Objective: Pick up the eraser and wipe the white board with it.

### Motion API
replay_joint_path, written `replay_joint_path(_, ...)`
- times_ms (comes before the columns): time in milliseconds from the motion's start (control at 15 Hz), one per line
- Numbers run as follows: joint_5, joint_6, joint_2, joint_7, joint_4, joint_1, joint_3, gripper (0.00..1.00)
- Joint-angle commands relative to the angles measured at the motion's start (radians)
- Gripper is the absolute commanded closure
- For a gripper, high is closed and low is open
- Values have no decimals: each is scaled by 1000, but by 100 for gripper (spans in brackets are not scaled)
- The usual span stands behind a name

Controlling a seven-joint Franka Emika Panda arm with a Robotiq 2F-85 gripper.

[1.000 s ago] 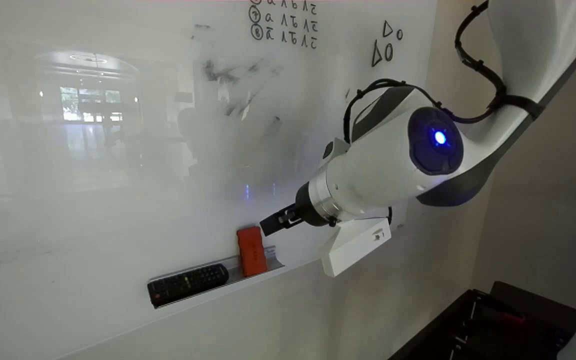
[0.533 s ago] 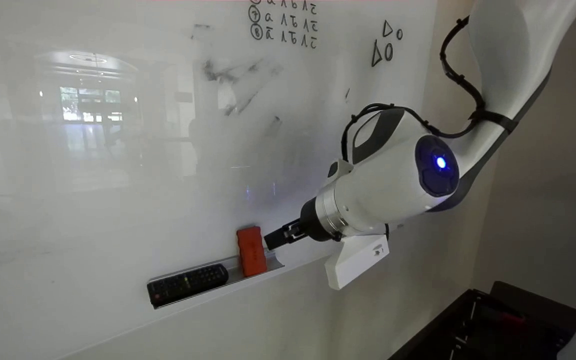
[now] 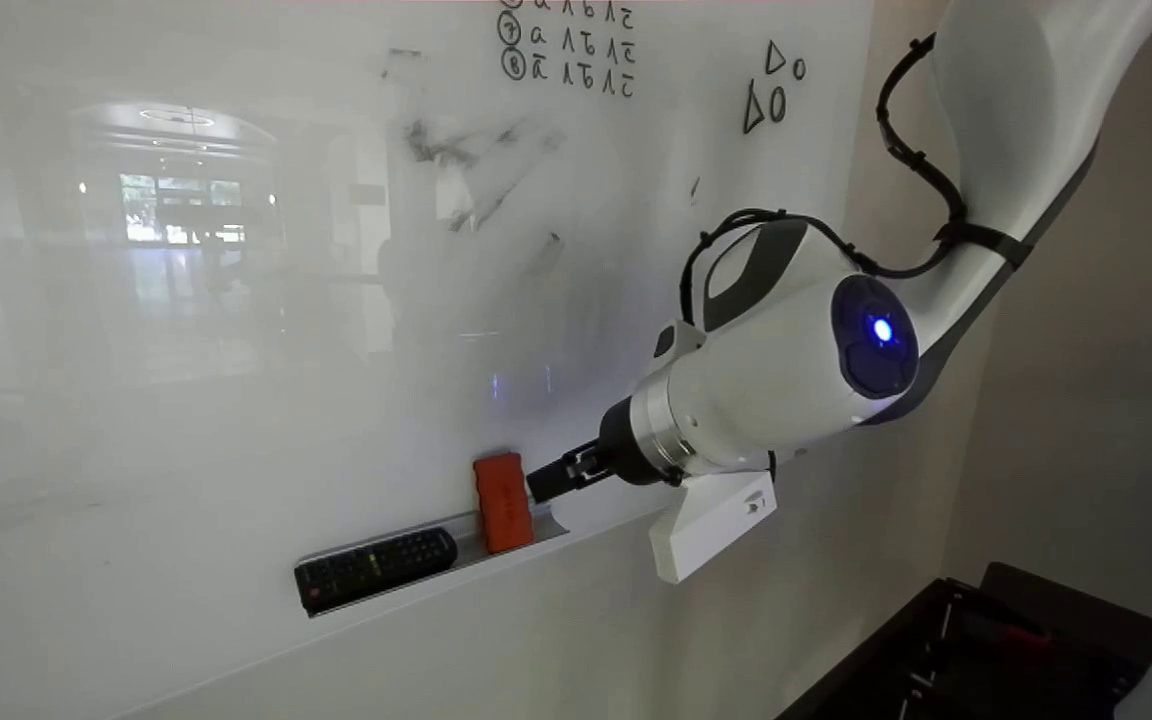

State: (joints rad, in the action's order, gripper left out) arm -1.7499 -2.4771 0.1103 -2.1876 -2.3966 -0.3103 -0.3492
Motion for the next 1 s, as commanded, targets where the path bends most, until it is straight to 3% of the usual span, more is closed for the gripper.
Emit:
replay_joint_path(0, -110, 63, 33, -105, 12, -14, -2, 0)
replay_joint_path(267, -246, 190, 91, -267, 1, -23, -11, 0)
replay_joint_path(533, -300, 301, 191, -378, 20, -20, -14, 0)
replay_joint_path(600, -269, 259, 148, -325, 3, -12, -21, 0)
replay_joint_path(933, -271, 266, 168, -329, 5, -10, -23, 0)
